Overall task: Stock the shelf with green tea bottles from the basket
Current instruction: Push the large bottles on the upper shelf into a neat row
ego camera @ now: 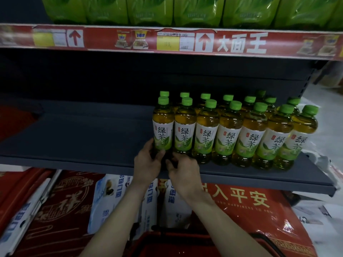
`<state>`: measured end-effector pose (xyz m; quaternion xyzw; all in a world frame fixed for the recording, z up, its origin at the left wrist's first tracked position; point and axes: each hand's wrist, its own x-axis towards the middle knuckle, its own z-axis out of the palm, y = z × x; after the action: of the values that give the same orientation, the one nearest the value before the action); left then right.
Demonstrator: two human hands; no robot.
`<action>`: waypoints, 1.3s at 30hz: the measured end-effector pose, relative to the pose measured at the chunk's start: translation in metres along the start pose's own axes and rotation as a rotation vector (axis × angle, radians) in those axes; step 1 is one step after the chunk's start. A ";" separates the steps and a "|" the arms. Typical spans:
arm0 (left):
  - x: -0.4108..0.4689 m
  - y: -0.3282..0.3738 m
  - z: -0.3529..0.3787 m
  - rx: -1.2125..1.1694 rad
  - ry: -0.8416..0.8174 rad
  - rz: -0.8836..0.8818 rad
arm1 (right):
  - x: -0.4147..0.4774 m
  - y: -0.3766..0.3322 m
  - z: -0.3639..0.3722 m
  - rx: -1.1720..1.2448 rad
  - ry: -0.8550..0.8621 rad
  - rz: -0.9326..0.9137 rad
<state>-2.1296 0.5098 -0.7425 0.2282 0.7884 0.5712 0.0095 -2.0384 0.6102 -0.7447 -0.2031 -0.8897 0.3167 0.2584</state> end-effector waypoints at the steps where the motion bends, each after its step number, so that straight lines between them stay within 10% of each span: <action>1: 0.002 -0.001 0.000 -0.002 0.005 -0.001 | 0.001 -0.001 0.002 -0.015 -0.010 0.011; 23: -0.023 0.043 -0.026 -0.160 0.103 -0.103 | -0.007 -0.050 -0.037 0.112 0.029 -0.006; 39: 0.001 0.231 -0.185 -0.249 0.407 0.359 | 0.032 -0.228 -0.166 0.272 0.236 -0.419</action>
<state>-2.1008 0.4006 -0.4694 0.2419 0.6448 0.6902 -0.2220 -2.0110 0.5400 -0.4706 -0.0133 -0.8254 0.3471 0.4450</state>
